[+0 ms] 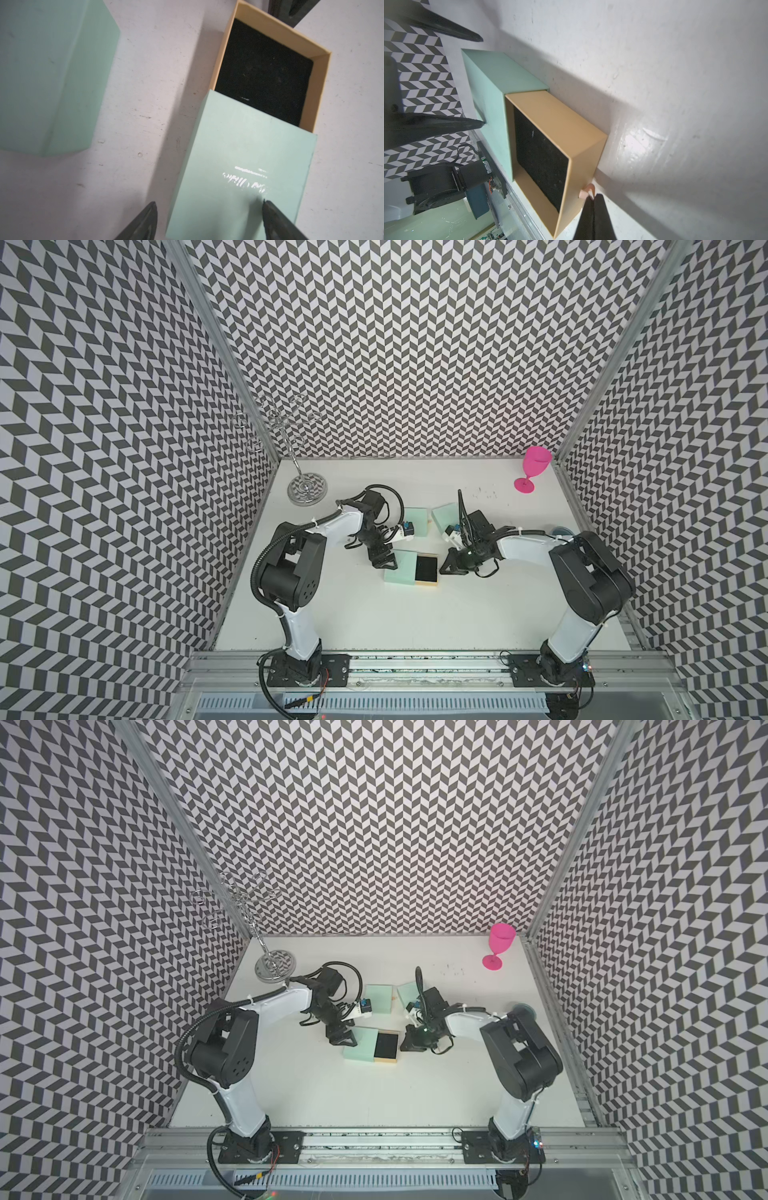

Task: Place the earrings into the drawer-style jewelry box
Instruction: Open the drawer in the jewelry box, then pick up the earring from the center of the board.

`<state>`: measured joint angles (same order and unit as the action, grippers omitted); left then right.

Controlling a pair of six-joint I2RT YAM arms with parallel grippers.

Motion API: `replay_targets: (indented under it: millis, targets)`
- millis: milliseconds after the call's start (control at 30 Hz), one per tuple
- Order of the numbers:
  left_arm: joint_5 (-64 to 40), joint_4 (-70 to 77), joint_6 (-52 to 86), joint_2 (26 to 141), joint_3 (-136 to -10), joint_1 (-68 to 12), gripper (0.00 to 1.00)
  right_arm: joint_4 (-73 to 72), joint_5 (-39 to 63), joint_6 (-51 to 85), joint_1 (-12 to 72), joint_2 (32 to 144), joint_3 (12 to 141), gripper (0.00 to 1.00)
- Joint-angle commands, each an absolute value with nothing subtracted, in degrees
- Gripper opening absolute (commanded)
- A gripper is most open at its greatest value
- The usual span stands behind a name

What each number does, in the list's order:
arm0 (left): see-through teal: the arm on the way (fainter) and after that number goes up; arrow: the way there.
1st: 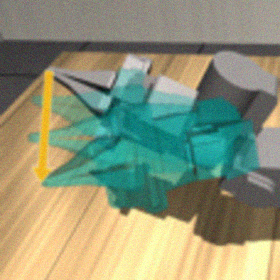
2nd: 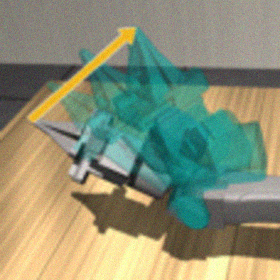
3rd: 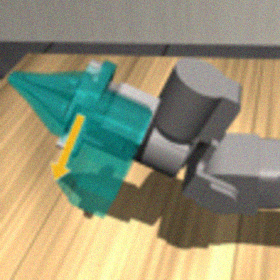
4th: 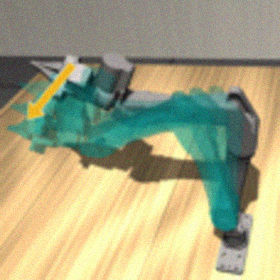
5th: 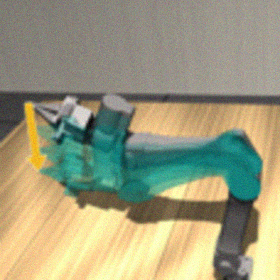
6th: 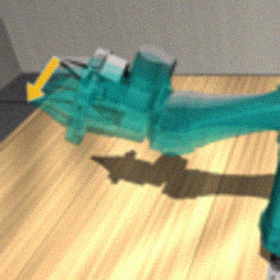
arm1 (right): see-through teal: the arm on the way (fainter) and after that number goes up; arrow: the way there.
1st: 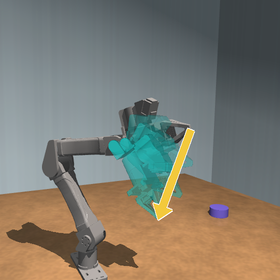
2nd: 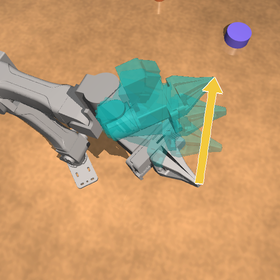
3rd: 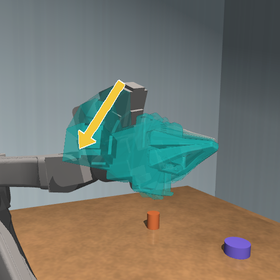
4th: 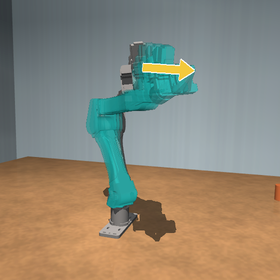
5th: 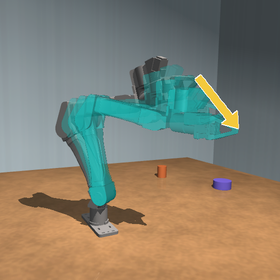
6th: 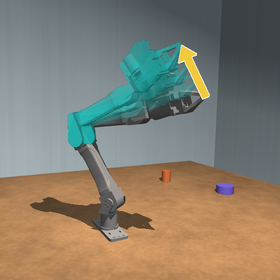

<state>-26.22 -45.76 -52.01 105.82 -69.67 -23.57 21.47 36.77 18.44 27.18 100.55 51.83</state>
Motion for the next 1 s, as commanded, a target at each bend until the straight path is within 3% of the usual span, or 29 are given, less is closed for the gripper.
replay_targets:
  millis: [0, 100, 467, 733, 967]
  targets:
    - [-24.01, -46.13, -53.80, 107.23, -69.61, -23.73, 0.80, 22.04, 35.17, 17.70, 26.70, 99.59, 53.07, 0.11]
    - [-24.09, -46.23, -53.91, 106.93, -69.86, -23.73, 0.80, 22.90, 34.62, 17.17, 26.65, 98.97, 53.43, 0.17]
    - [-25.53, -49.78, -54.98, 104.15, -74.47, -23.77, 0.81, 28.95, 29.94, 16.34, 26.60, 95.06, 56.86, 0.20]
    - [-27.41, -52.62, -55.55, 100.43, -78.63, -23.74, 0.83, 41.28, 11.98, 16.87, 26.21, 91.77, 62.85, 0.21]
    - [-27.97, -52.61, -54.42, 97.78, -81.96, -23.64, 0.84, 48.51, 3.76, 16.08, 26.16, 93.68, 64.07, 0.17]
